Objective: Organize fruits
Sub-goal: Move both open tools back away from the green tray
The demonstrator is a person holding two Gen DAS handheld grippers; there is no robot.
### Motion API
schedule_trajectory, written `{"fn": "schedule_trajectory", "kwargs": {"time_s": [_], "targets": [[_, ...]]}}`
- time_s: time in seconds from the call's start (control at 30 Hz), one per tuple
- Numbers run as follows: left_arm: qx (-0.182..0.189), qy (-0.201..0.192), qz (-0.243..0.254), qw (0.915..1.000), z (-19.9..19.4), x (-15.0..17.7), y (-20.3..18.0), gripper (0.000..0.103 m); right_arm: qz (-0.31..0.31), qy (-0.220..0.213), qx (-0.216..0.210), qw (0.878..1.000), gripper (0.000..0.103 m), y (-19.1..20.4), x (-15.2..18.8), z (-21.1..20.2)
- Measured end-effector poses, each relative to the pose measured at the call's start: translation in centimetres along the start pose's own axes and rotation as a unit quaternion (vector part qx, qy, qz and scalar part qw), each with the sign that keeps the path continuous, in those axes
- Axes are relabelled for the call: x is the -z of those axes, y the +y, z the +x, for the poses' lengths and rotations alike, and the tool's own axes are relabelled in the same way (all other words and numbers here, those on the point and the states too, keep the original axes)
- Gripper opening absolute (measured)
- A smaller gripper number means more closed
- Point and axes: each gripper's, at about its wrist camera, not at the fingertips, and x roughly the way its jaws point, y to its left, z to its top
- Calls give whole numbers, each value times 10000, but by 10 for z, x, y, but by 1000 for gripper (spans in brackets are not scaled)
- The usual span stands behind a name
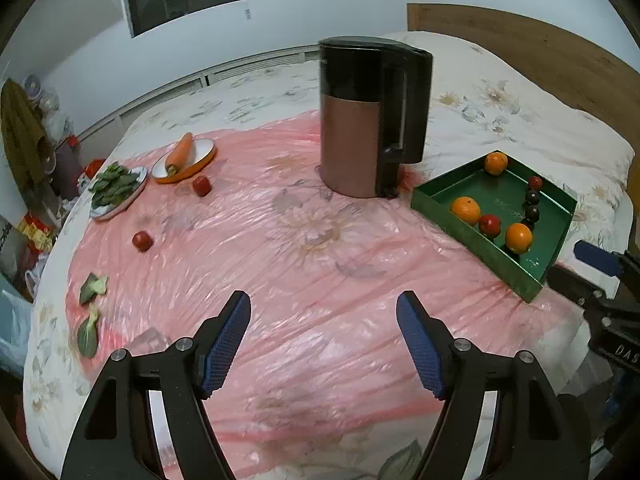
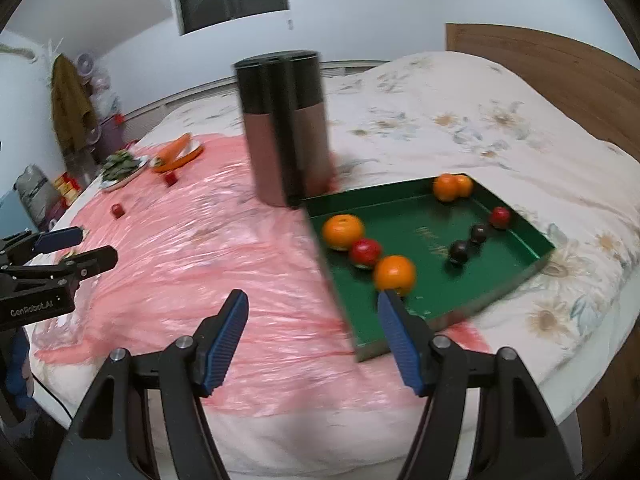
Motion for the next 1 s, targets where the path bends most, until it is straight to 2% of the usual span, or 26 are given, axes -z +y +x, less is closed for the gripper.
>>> {"fn": "schedule_trajectory", "kwargs": {"time_s": [0.6, 0.83, 1.0], "targets": [[-205, -164, -505, 9984, -30, 33, 63, 70, -691, 100, -397, 9968, 77, 78, 5, -7], [-423, -210, -766, 9959, -39, 45, 99, 70, -1024, 43, -668, 9925, 77, 113, -1, -11], [-535, -104, -942, 9941, -30, 54, 134, 70, -1150, 85, -814, 9900, 77, 134, -8, 0]]}}
